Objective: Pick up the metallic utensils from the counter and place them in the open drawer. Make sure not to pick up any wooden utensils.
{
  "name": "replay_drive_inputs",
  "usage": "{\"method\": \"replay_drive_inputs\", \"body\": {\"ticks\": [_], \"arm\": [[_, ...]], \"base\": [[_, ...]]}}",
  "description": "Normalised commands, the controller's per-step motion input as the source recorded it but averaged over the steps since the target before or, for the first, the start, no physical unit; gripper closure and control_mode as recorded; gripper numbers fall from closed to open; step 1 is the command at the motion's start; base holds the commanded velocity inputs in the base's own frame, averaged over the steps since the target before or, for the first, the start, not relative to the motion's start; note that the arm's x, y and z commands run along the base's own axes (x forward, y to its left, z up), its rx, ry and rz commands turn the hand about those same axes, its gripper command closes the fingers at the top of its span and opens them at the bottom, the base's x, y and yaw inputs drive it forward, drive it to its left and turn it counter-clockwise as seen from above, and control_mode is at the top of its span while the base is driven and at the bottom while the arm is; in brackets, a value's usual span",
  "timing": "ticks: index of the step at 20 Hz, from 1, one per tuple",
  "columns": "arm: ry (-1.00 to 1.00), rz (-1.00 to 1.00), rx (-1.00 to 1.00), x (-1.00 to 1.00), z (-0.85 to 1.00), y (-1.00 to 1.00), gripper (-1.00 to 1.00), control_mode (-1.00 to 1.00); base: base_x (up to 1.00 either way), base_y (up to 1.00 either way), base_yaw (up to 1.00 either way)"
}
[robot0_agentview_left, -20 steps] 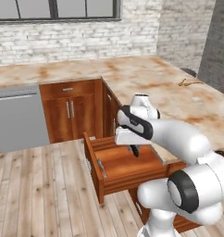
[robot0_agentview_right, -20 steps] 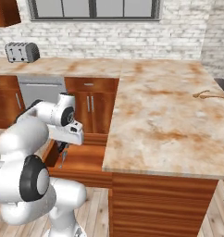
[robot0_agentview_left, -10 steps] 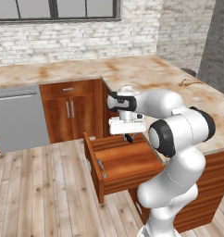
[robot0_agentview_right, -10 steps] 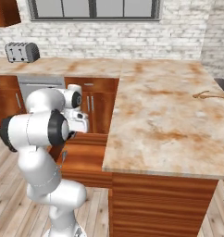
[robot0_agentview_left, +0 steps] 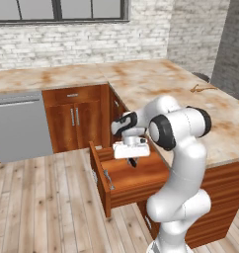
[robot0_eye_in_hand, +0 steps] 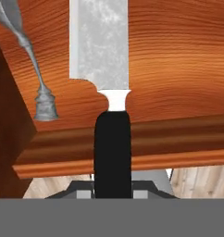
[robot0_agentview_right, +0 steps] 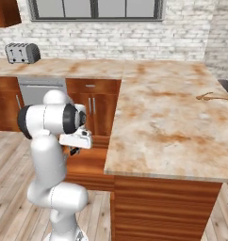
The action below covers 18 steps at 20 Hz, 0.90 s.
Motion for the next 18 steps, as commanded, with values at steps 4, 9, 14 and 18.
{"method": "replay_drive_inputs", "body": {"ticks": [4, 9, 14, 18], "arm": [[0.00, 0.00, 0.00, 0.24, -0.87, 0.01, 1.00, -1.00], [0.06, 0.00, 0.00, 0.33, -0.11, 0.00, 1.00, -1.00], [0.05, 0.00, 0.00, 0.43, -0.27, 0.00, 1.00, -1.00], [0.00, 0.00, -0.01, 0.15, -0.67, 0.00, 1.00, -1.00]], "base": [[0.00, 0.00, 0.00], [0.00, 0.00, 0.00], [0.00, 0.00, 0.00], [0.00, 0.00, 0.00]]}}
